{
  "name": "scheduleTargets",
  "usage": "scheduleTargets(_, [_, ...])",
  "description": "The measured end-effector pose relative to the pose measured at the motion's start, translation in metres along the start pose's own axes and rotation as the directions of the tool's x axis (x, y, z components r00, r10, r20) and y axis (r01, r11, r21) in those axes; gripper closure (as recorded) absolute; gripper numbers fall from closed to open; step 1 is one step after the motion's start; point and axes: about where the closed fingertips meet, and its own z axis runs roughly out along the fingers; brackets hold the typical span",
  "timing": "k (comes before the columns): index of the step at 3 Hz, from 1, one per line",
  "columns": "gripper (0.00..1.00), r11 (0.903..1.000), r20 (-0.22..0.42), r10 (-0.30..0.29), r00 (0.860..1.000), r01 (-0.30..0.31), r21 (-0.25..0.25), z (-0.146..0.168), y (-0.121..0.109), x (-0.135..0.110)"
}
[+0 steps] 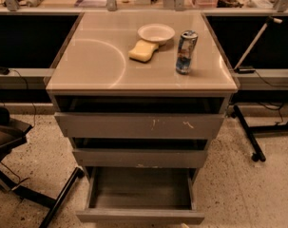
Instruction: Close bottom drawer
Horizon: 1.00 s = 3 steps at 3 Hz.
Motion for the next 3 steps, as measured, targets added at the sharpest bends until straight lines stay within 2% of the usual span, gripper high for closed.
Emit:
scheduleTargets(1, [0.0,0.9976,0.015,-0.06,0.998,0.059,0.037,0.002,0.003,-0.048])
scheduleTargets(2, [0.0,0.9874,0.016,-0.135,0.991,0.133,0.085,0.014,0.006,-0.122])
scheduleTargets(3, [0.0,0.9808,-0.01,-0.158,0.987,0.158,0.114,0.034,0.004,-0.168])
